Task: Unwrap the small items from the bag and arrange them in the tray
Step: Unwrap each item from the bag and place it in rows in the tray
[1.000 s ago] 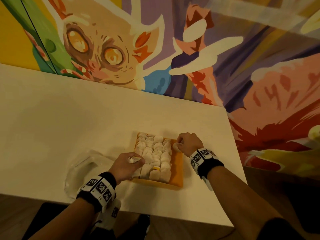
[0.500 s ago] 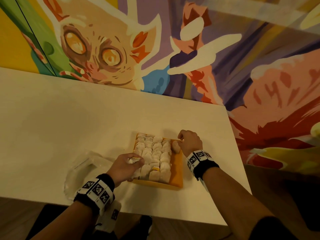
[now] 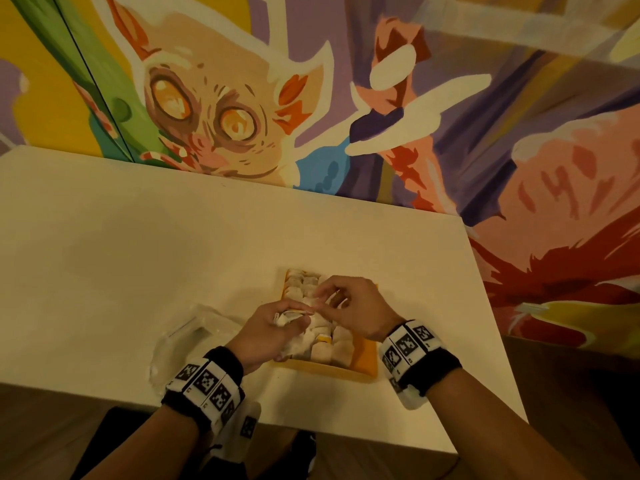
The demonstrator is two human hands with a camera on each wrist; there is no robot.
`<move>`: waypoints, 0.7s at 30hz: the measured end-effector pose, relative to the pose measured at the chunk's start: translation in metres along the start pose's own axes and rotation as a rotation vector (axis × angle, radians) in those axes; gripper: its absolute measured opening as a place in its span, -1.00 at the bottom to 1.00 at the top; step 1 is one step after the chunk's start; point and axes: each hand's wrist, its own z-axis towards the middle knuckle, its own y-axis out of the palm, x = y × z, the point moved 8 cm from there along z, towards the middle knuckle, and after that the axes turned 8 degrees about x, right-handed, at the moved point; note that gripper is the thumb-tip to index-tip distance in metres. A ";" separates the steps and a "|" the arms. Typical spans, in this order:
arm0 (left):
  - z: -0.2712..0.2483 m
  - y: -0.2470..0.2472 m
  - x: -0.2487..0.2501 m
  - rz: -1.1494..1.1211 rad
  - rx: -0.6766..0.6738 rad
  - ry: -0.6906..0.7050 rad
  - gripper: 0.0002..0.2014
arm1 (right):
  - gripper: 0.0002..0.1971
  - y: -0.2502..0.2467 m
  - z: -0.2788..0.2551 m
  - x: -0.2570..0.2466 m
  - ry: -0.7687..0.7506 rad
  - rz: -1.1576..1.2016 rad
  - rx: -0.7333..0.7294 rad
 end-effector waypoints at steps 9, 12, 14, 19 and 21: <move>-0.014 0.001 0.018 0.181 -0.044 0.111 -0.86 | -0.85 0.014 -0.015 -0.021 -0.088 0.052 -0.027; -0.014 0.002 0.020 0.189 -0.035 0.123 -0.85 | -0.90 0.015 -0.015 -0.020 -0.112 0.023 0.000; -0.014 0.000 0.020 0.185 -0.010 0.119 -0.81 | -0.92 0.012 -0.017 -0.019 -0.100 0.038 0.037; -0.013 -0.005 0.012 0.091 -0.020 0.078 -0.89 | -0.94 -0.002 -0.016 -0.013 -0.016 0.112 0.106; -0.012 -0.009 0.008 0.060 -0.008 0.052 -0.86 | -0.93 -0.013 -0.015 -0.012 -0.035 0.087 0.156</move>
